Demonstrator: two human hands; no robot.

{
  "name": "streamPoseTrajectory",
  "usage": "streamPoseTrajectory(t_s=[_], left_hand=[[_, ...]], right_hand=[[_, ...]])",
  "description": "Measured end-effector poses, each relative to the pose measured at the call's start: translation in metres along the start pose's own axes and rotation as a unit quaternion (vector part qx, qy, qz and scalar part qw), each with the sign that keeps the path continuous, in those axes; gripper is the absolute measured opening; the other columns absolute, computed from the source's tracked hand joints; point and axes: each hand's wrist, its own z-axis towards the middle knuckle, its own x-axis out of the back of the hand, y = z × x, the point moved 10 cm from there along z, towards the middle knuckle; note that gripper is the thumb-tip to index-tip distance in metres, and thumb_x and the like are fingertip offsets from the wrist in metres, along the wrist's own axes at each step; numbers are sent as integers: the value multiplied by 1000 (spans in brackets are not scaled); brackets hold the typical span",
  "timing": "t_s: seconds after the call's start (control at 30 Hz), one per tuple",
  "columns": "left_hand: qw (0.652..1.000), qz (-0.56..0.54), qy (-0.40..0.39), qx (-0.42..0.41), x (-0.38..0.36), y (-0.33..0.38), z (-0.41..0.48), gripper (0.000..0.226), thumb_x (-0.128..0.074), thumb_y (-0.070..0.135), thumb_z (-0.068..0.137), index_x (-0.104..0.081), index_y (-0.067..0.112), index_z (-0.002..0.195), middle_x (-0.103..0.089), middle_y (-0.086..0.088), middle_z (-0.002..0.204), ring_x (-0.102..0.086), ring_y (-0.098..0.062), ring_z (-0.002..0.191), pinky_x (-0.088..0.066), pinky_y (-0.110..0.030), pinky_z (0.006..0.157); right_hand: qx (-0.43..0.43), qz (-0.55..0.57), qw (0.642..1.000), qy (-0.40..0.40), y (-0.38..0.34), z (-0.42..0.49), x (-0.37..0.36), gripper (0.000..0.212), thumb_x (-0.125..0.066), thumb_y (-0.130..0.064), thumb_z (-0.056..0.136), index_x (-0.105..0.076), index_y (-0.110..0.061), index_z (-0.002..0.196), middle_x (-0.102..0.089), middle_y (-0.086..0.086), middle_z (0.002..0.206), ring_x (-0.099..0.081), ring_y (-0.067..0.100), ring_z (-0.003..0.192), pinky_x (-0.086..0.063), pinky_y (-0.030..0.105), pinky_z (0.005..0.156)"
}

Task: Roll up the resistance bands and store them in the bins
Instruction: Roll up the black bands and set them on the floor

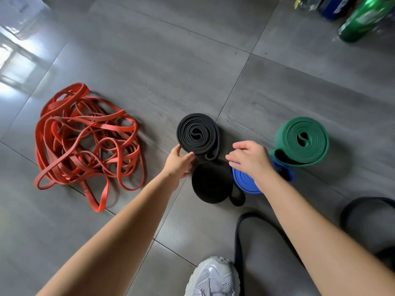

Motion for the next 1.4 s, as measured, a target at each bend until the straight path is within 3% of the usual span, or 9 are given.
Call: streamPoseTrajectory(t_s=[0.13,0.27,0.37,0.57,0.7,0.83,0.93,1.2,1.4], left_hand=[[997,29,57,-43,3,-13,-19,43,-53,14,92,-43,11,133,-57,-10,114,-59,-23,89,-49,-32,75],[973,97,162,-135,6,-26,-65,31,-54,12,88,-51,13,119,-57,-7,104,-55,-20,92,-43,-26,82],[964,146,94,-203,-31,-42,-103,23,-54,4,85,-54,16,104,-52,-1,93,-50,-16,80,-36,-11,67],[851,426,-185,-244,-128,-65,-177,68,-67,30,80,-36,24,140,-44,3,130,-54,-17,110,-42,-23,88],[763,521,-232,-304,-159,-27,-234,29,-58,38,78,-62,24,103,-68,2,95,-63,-24,88,-47,-28,72],[778,455,-292,-321,-185,13,-287,9,-56,20,84,-63,16,79,-60,9,66,-61,-10,55,-41,-17,48],[762,468,-331,-300,-200,23,-323,4,-55,22,89,-57,22,91,-59,13,86,-61,-7,52,-37,-12,40],[637,641,-297,-309,-187,35,-350,18,-51,28,91,-51,23,74,-53,6,65,-45,-11,56,-38,-19,55],[585,721,-213,-304,-185,25,-276,16,-50,26,89,-60,13,92,-63,-11,94,-61,-29,91,-40,-24,66]], right_hand=[[72,-124,987,77,28,-34,54,18,-55,-10,88,-58,-19,73,-63,2,67,-65,8,53,-50,24,49],[20,-456,884,96,108,-76,97,20,-70,-32,80,-56,-20,89,-58,-3,89,-59,23,89,-40,31,69],[-58,-536,841,41,162,-104,110,25,-58,-24,87,-51,-20,111,-58,3,113,-55,27,108,-46,34,82],[93,-414,903,60,97,-166,109,28,-60,-16,78,-61,-31,102,-54,-10,93,-57,17,96,-46,32,74],[173,-383,905,72,45,-221,133,27,-61,-11,74,-54,-30,91,-47,-12,94,-52,13,93,-46,35,77],[155,-420,889,96,46,-269,161,20,-51,-16,83,-49,-28,99,-59,-2,95,-60,22,88,-43,33,68],[117,-360,912,156,50,-300,189,26,-46,-16,87,-48,-27,111,-65,2,89,-63,25,83,-48,34,72],[11,-346,925,157,118,-335,212,29,-51,-18,86,-60,-16,114,-63,5,115,-57,23,107,-42,24,89],[-18,-345,934,93,154,-289,185,34,-50,-22,90,-55,-17,123,-57,4,127,-53,18,117,-40,24,94]])
